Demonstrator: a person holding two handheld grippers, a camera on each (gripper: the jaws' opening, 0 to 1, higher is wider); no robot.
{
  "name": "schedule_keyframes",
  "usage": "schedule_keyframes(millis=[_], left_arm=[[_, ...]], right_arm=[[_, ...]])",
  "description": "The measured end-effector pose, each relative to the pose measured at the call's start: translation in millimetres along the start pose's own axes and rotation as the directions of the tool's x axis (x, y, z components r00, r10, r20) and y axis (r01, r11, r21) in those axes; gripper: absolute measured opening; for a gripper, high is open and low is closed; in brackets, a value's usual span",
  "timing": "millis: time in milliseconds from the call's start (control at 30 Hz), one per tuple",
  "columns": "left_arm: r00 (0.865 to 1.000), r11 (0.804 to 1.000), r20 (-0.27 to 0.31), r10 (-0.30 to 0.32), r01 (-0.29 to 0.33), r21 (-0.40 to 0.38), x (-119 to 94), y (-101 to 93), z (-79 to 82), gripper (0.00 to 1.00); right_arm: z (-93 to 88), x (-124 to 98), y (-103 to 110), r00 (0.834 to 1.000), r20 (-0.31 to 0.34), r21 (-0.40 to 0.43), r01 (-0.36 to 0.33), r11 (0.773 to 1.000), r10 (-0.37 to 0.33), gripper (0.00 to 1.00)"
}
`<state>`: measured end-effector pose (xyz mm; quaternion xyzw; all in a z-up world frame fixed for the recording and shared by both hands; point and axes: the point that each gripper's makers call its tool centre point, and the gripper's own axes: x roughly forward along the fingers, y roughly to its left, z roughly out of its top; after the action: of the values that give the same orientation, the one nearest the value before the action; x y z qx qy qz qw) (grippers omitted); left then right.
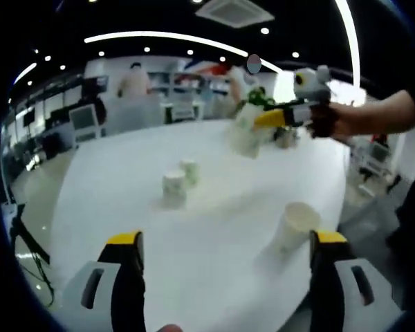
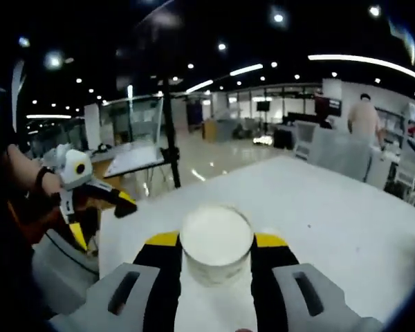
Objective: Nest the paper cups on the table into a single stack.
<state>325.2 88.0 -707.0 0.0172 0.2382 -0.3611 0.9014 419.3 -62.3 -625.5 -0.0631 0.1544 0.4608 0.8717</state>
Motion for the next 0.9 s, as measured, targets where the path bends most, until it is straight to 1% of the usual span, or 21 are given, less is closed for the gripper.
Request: schedule_keyframes(millis=[33,133,200,233,267,367,567,667,767,800,900], left_arm=[[1.0,1.0,0.007,-0.006,0.006,0.0,-0.3,-1.5,2.4,0.99],[1.0,0.999,-0.011,-0.015,0.016,0.036,-0.7,-2.8,1.7,0.98],[1.0,0.999,-0.004,-0.015,0.015,0.032,-1.9,-2.3,4.4,0.98],[1.0,1.0,0.012,-0.019,0.019,0.015,-2.8,-2.7,9.4,0.98],[1.0,1.0,0.017,-0.02,0.02,0.014,-3.1,-2.9,10.9,0.98],[1.0,0.999,0.014,-0.027,0.027,0.03,-2.5,-3.6,12.0,0.98],[0.998,0.998,0.007,-0.055,0.054,0.036,-1.3,-10.9,10.9,0.98],[0.998,0.997,0.004,-0.066,0.066,0.035,-1.4,-14.2,12.0,0.98],[0.997,0.997,0.022,-0.069,0.068,0.045,-4.5,-16.4,20.2,0.98],[0.997,0.997,0.032,-0.07,0.069,0.031,-5.5,-16.4,23.6,0.98],[0.997,0.997,0.038,-0.072,0.07,0.035,-8.4,-18.8,29.3,0.98]], right_arm=[[7.0,-9.0,5.7,1.0,0.02,-0.004,0.006,1.0,-0.005,0.35],[17.5,-22.8,15.0,0.999,0.046,-0.013,0.012,1.0,-0.011,0.35],[28.5,-32.7,21.4,0.996,0.085,-0.014,0.017,1.0,-0.016,0.35],[32.6,-37.2,24.0,0.995,0.099,-0.016,0.02,1.0,-0.018,0.35],[37.2,-43.2,26.1,0.993,0.111,-0.027,0.031,0.999,-0.028,0.35],[44.2,-54.1,30.3,0.989,0.138,-0.017,0.051,0.999,-0.048,0.35],[43.3,-65.9,35.4,0.979,0.185,0.035,0.08,0.996,-0.085,0.35],[37.3,-68.1,38.6,0.977,0.189,0.062,0.087,0.994,-0.097,0.35],[33.3,-70.0,38.8,0.975,0.192,0.079,0.099,0.992,-0.113,0.35],[34.3,-71.2,40.4,0.973,0.202,0.088,0.099,0.991,-0.115,0.35],[31.8,-71.9,42.6,0.971,0.207,0.092,0.099,0.991,-0.116,0.35]])
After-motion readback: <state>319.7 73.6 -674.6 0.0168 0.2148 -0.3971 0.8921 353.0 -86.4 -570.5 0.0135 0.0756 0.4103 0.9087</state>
